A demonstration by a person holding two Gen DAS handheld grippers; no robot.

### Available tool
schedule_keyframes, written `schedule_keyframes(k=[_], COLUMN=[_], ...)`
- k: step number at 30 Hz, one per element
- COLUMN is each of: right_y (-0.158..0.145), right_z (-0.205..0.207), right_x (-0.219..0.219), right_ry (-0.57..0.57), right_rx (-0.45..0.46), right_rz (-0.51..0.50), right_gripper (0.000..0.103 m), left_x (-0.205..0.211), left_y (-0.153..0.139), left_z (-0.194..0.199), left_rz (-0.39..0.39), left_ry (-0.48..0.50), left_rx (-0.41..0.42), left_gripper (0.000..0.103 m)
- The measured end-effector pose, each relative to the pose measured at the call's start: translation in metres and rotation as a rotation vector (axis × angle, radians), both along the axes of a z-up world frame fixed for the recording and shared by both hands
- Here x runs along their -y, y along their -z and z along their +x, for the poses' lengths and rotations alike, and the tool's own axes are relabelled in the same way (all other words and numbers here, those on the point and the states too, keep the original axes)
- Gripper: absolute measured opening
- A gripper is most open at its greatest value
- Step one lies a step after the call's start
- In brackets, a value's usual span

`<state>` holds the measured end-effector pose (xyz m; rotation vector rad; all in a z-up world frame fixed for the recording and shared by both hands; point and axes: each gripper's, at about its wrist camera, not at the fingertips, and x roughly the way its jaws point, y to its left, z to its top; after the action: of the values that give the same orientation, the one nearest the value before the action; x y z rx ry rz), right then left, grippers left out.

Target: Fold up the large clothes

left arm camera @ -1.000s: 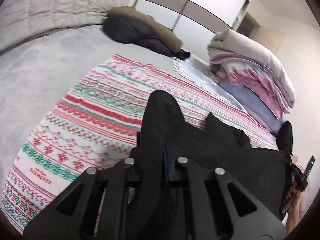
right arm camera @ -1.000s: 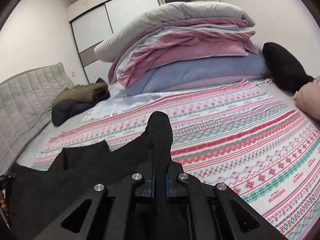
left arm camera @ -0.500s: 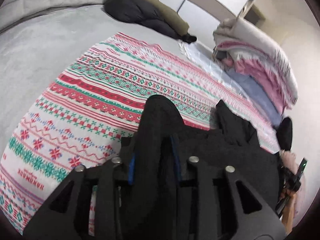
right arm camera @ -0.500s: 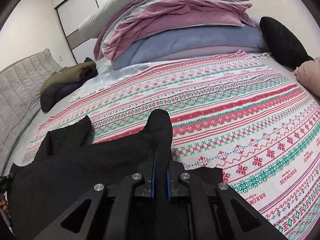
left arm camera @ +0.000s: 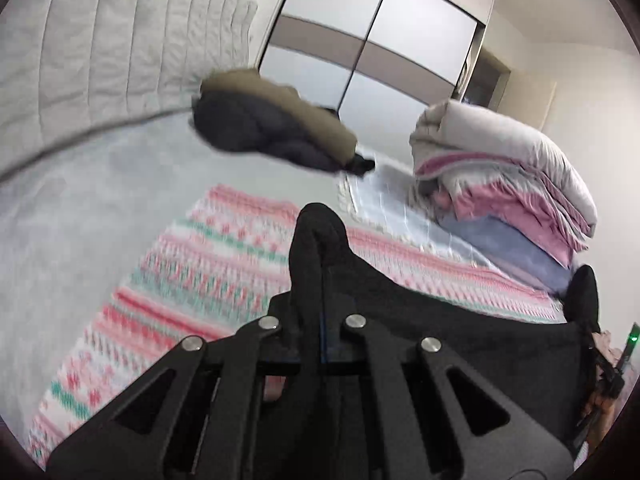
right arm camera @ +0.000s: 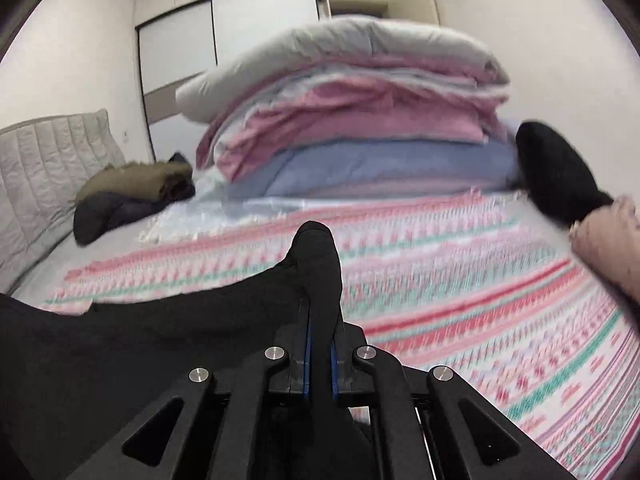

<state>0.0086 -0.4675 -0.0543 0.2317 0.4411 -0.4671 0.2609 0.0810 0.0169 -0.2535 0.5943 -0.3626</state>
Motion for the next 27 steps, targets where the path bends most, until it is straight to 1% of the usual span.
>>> schedule_keyframes(k=[2, 4, 6, 7, 8, 9, 10, 12, 14, 15, 16, 17, 18, 19, 20, 22, 23, 24, 25, 27], right_y=[-0.007, -0.005, 0.011, 0.023, 0.036, 0.054, 0.074, 0.091, 0.084, 0.078, 0.07, 0.063, 0.055, 0.05, 0.045, 0.037, 0.035, 0.035, 0.036, 0.044], right_z=[0.011, 0.033, 0.056, 0.067, 0.077, 0.087, 0.094, 0.1, 0.096, 0.093, 0.09, 0.089, 0.089, 0.091, 0.094, 0.101, 0.104, 0.11, 0.115, 0.124], right_x=[0.009, 0.021, 0.028, 0.03, 0.033, 0.036, 0.042, 0.052, 0.052, 0.048, 0.042, 0.035, 0.022, 0.014, 0.0, -0.038, -0.055, -0.077, -0.095, -0.123], right_ry=[0.009, 0.009, 0.005, 0.001, 0.0, 0.001, 0.004, 0.011, 0.027, 0.046, 0.058, 0.062, 0.045, 0.022, -0.015, -0.105, -0.169, -0.266, -0.31, -0.374], right_rx=[0.023, 0.018, -0.033, -0.075, -0.121, -0.176, -0.235, -0.285, -0.274, -0.271, -0.271, -0.269, -0.26, -0.254, -0.25, -0.242, -0.227, -0.216, -0.221, -0.245], right_rz=[0.015, 0.051, 0.065, 0.068, 0.074, 0.09, 0.138, 0.208, 0.196, 0.159, 0.124, 0.102, 0.093, 0.091, 0.082, 0.046, 0.053, 0.081, 0.084, 0.057], right_gripper=[0.006, 0.006, 0.006, 0.006, 0.006, 0.006, 0.007, 0.008, 0.013, 0.014, 0.016, 0.019, 0.021, 0.027, 0.036, 0.041, 0.045, 0.048, 0.053, 0.056], left_x=[0.008, 0.016, 0.026, 0.03, 0.032, 0.034, 0.034, 0.036, 0.042, 0.048, 0.051, 0.054, 0.062, 0.069, 0.08, 0.106, 0.118, 0.132, 0.143, 0.155], left_y=[0.009, 0.033, 0.068, 0.084, 0.099, 0.119, 0.125, 0.121, 0.105, 0.092, 0.084, 0.078, 0.07, 0.065, 0.059, 0.053, 0.054, 0.057, 0.062, 0.073], left_z=[0.019, 0.039, 0.057, 0.061, 0.066, 0.073, 0.077, 0.076, 0.071, 0.065, 0.06, 0.056, 0.048, 0.041, 0.036, 0.021, 0.015, 0.01, 0.006, 0.007], left_rz=[0.009, 0.028, 0.079, 0.101, 0.116, 0.118, 0.117, 0.128, 0.181, 0.215, 0.208, 0.194, 0.16, 0.143, 0.138, 0.134, 0.135, 0.153, 0.183, 0.248], left_ry=[-0.012, -0.03, -0.04, -0.042, -0.043, -0.041, -0.039, -0.031, -0.034, -0.048, -0.069, -0.059, -0.022, 0.008, 0.036, 0.11, 0.151, 0.193, 0.217, 0.231], left_rx=[-0.013, -0.062, -0.127, -0.159, -0.197, -0.259, -0.291, -0.301, -0.268, -0.24, -0.196, -0.184, -0.173, -0.164, -0.154, -0.134, -0.126, -0.113, -0.1, -0.099], left_gripper=[0.006, 0.006, 0.006, 0.006, 0.006, 0.007, 0.007, 0.008, 0.013, 0.023, 0.034, 0.04, 0.047, 0.05, 0.053, 0.07, 0.073, 0.074, 0.074, 0.074])
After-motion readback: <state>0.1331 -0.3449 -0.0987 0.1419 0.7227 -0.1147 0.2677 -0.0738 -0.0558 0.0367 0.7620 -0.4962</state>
